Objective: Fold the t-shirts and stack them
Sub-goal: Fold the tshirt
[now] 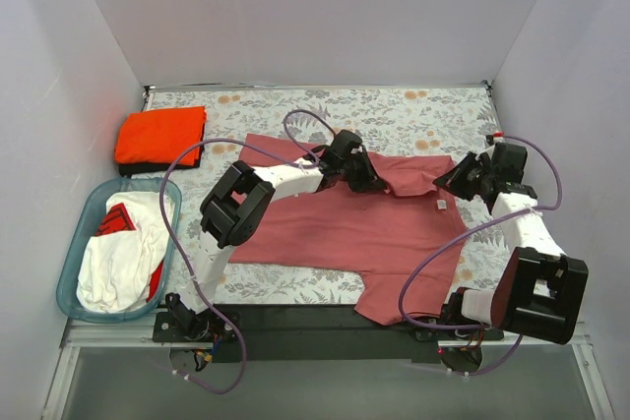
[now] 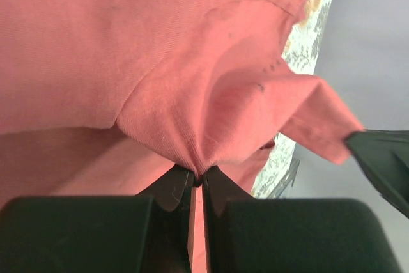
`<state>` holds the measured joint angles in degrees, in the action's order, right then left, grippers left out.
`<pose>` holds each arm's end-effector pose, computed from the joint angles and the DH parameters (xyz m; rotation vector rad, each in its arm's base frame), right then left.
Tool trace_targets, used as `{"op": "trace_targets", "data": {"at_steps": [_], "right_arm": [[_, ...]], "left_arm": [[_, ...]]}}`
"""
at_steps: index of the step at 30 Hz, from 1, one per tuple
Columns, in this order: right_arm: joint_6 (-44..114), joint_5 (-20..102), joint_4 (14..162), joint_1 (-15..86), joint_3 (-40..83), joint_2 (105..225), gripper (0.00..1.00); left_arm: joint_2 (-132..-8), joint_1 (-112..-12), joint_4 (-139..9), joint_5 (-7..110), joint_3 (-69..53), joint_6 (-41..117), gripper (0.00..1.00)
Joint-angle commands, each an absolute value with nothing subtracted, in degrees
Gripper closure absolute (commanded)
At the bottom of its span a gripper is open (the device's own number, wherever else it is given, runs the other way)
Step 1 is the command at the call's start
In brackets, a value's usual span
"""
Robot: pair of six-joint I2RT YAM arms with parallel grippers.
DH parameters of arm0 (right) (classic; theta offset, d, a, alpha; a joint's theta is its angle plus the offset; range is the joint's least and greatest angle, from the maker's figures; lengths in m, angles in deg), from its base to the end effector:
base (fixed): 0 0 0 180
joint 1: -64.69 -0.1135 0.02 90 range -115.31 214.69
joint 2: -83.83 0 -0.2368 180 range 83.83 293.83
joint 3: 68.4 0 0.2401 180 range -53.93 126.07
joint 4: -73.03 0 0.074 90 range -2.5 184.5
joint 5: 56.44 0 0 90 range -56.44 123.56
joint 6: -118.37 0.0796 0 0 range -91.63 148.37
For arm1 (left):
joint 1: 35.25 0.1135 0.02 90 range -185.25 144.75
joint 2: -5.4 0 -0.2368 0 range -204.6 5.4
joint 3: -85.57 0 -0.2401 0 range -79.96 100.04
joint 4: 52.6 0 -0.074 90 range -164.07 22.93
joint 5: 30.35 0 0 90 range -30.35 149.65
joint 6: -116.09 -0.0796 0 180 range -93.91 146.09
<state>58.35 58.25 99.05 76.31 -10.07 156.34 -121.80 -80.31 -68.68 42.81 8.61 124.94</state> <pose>0.2941 -0.0265 0.1861 0.5900 2.2019 0.6579 0.3347 -0.3680 0.1068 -1.1009 2.5976 -1.3702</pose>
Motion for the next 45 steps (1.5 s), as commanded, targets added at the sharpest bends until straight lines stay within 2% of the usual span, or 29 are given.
{"op": "trace_targets", "data": {"at_steps": [1,9,10,11,13,14,15,16,17,20,23,33,37,45], "right_arm": [[56.06,55.54,101.3,76.56,-12.7,154.68,0.99],[55.79,54.39,101.56,76.56,-16.57,155.55,0.99],[55.88,54.48,101.65,76.56,-16.75,155.9,0.96],[55.79,54.48,101.74,76.56,-16.92,156.08,0.87],[55.79,54.05,101.83,76.47,-16.66,156.08,0.76],[55.88,53.78,101.83,76.64,-15.62,155.9,0.67],[55.79,52.65,101.91,76.65,-14.91,155.99,0.64],[55.88,52.11,101.92,76.65,-13.86,156.17,0.61],[55.97,51.85,101.74,76.91,-12.98,156.43,0.56],[56.49,51.58,100.08,78.14,-8.76,158.88,0.52],[57.72,54.12,95.18,80.68,-5.42,162.84,0.52],[66.33,64.67,74.87,86.49,-2.95,177.59,0.53],[69.06,64.77,70.63,86.49,-1.29,181.47,0.54],[71.35,65.2,66.94,86.49,2.76,189.65,0.56]], "left_arm": [[-120.99,-80.51,-72.95,38.39,11.44,122.87,1.0],[-120.99,-79.46,-81.48,36.98,13.99,119.35,1.0],[-120.99,-79.37,-82.61,36.37,14.08,119.17,0.99],[-121.08,-79.28,-83.15,35.58,14.08,118.65,0.98],[-121.43,-79.28,-84.46,34.7,14.26,118.2,0.91],[-121.6,-79.28,-84.82,34.35,14.26,118.03,0.88],[-121.61,-79.28,-85.17,33.65,14.26,117.77,0.84],[-121.61,-79.28,-85.52,33.38,14.34,117.76,0.79],[-121.43,-79.28,-85.7,33.03,14.35,117.59,0.7],[-119.85,-79.19,-87.02,33.64,14.96,116.1,0.52],[-117.57,-78.41,-90.62,35.92,16.89,113.03,0.45],[-109.04,-66.11,-96.69,54.11,14.96,101.6,0.44],[-111.05,-59.53,-95.55,58.07,15.14,100.45,0.44],[-118.08,-53.45,-94.05,61.15,18.82,97.64,0.46]]}}
